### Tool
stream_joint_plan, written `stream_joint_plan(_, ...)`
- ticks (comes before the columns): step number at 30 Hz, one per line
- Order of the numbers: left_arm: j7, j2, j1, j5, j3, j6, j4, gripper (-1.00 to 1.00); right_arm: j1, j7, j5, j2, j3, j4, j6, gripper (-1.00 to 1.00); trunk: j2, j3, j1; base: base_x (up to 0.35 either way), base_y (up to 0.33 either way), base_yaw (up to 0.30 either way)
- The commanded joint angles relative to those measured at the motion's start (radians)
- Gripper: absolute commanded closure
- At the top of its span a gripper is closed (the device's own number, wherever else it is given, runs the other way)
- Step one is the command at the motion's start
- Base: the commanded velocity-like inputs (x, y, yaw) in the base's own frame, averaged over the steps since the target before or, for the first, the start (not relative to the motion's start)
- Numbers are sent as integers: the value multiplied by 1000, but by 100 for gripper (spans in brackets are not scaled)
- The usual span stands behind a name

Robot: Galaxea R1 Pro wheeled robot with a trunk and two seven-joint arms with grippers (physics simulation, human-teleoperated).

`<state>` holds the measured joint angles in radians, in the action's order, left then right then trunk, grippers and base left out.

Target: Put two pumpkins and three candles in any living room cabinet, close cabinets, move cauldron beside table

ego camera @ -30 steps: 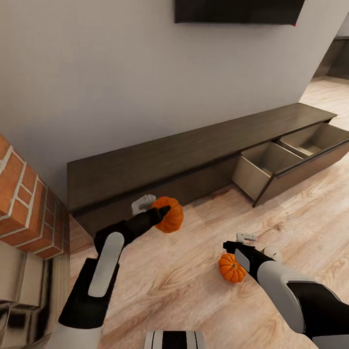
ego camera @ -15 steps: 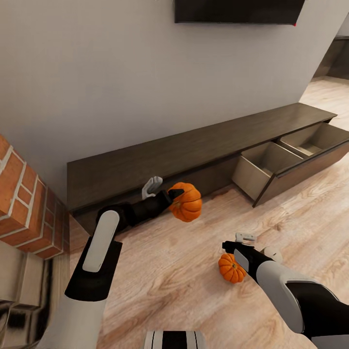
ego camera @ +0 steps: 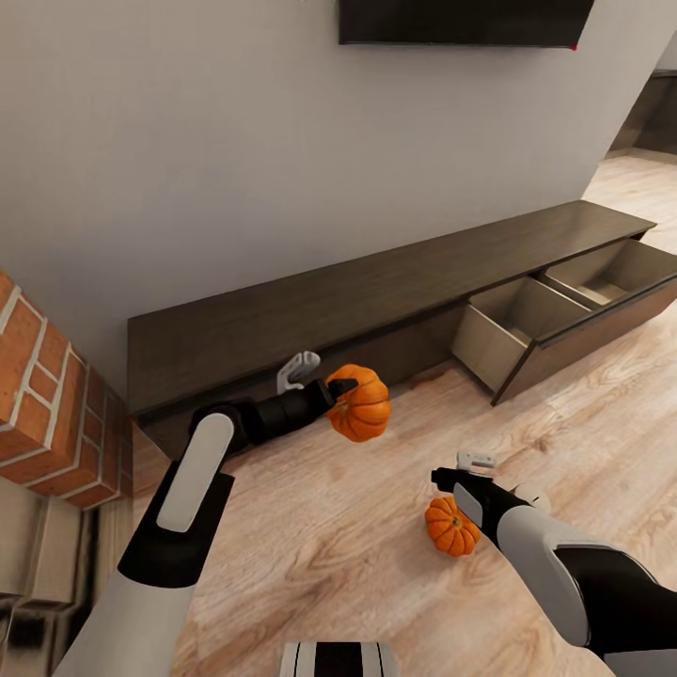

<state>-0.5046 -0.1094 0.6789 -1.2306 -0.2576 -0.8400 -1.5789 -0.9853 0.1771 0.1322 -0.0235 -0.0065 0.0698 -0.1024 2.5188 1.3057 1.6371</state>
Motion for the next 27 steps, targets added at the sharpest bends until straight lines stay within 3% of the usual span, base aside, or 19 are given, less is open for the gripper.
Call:
stream_joint_plan(1, -11, 0, 1, -10, 0, -1, -1, 100, 0, 3, 7, 0, 0, 2, -6, -100, 0, 1, 0, 1, 0, 0)
stream_joint_plan(9, -11, 1, 1, -16, -1, -1, 0, 100, 0, 1, 6, -2, -2, 2, -4, -100, 0, 1, 0, 0, 0, 0)
stream_joint_plan(13, -10, 2, 1, -41, 2, 0, -1, 100, 0, 1, 5, -3, -3, 2, -1, -100, 1, 16, 2, 0, 0, 0)
stream_joint_plan(22, -11, 3, 1, -47, 4, 1, -1, 100, 0, 2, 4, -7, -3, 2, 1, -100, 3, 51, 6, 0, 0, 0)
stream_joint_plan(27, -10, 23, 1, -47, 5, 1, -1, 100, 0, 5, 3, -5, -1, 2, 2, -100, 4, 66, 7, 0, 0, 0)
